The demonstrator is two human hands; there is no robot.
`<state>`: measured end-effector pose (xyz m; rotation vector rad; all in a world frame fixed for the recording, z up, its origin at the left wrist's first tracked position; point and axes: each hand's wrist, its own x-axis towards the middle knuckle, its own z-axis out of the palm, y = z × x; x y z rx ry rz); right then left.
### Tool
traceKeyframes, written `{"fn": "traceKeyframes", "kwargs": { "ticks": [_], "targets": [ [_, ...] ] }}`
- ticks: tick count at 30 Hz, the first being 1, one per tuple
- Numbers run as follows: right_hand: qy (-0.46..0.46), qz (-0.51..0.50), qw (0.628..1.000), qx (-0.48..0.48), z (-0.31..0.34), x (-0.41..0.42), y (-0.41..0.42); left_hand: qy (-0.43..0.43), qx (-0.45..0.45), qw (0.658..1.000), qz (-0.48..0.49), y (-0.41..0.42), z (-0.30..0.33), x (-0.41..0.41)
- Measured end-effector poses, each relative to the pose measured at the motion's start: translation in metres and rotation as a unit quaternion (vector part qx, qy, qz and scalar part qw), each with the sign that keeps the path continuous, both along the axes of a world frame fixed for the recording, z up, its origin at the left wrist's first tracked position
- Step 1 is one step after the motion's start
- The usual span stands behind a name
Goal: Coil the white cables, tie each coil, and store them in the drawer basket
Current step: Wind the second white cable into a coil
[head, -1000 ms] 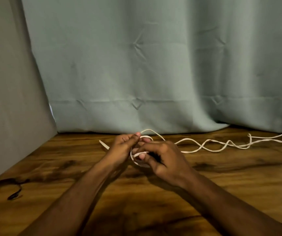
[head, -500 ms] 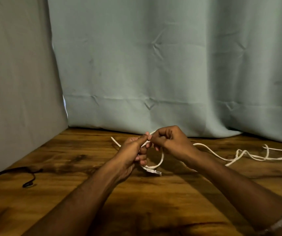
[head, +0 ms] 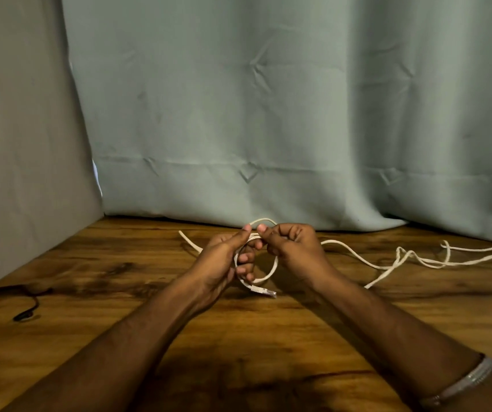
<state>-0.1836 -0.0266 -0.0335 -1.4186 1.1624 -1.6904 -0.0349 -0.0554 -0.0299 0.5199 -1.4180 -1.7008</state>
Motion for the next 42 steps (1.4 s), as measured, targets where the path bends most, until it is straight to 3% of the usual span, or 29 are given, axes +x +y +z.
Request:
{"fn": "traceKeyframes", "kwargs": {
  "ticks": [6,11,15,17,21,25,28,30,35,39,42],
  "targets": [
    [-0.01,0.0,1.0,-0.012,0.0,0.002,0.002,0.006,0.091,0.994,-0.066,-0.003,0.006,0.005],
    [0.11,-0.005,0.993,-0.03,-0.004,0.005,0.005,0.004,0.058,0.998,-0.015,-0.015,0.004,0.009],
    [0.209,-0.058,0.976,-0.032,-0.006,0.001,0.006,0.097,0.09,0.99,0.041,-0.026,0.016,0.021],
    [0.296,-0.082,0.95,-0.053,-0.001,-0.004,0.011,0.148,0.091,0.979,0.105,-0.033,0.023,0.033],
    [0.493,-0.103,0.858,-0.102,0.008,-0.007,0.017,0.181,0.074,0.96,0.202,-0.045,0.025,0.05],
    [0.597,-0.104,0.781,-0.154,0.013,-0.008,0.022,0.184,0.089,0.964,0.17,-0.044,0.022,0.05],
    [0.619,-0.107,0.758,-0.175,0.014,-0.009,0.023,0.145,0.061,0.978,0.14,-0.039,0.021,0.045],
    [0.611,-0.098,0.762,-0.191,0.014,-0.007,0.023,0.118,0.053,0.985,0.116,-0.033,0.019,0.036],
    [0.544,-0.056,0.811,-0.205,0.013,-0.005,0.021,0.08,0.054,0.99,0.101,-0.017,0.013,0.016],
    [0.431,-0.019,0.883,-0.183,0.013,-0.003,0.022,0.06,0.037,0.994,0.079,-0.008,0.008,0.013],
    [0.399,-0.077,0.895,-0.187,0.012,0.0,0.02,-0.006,0.009,1.0,0.025,0.005,0.006,0.007]
  ]
}}
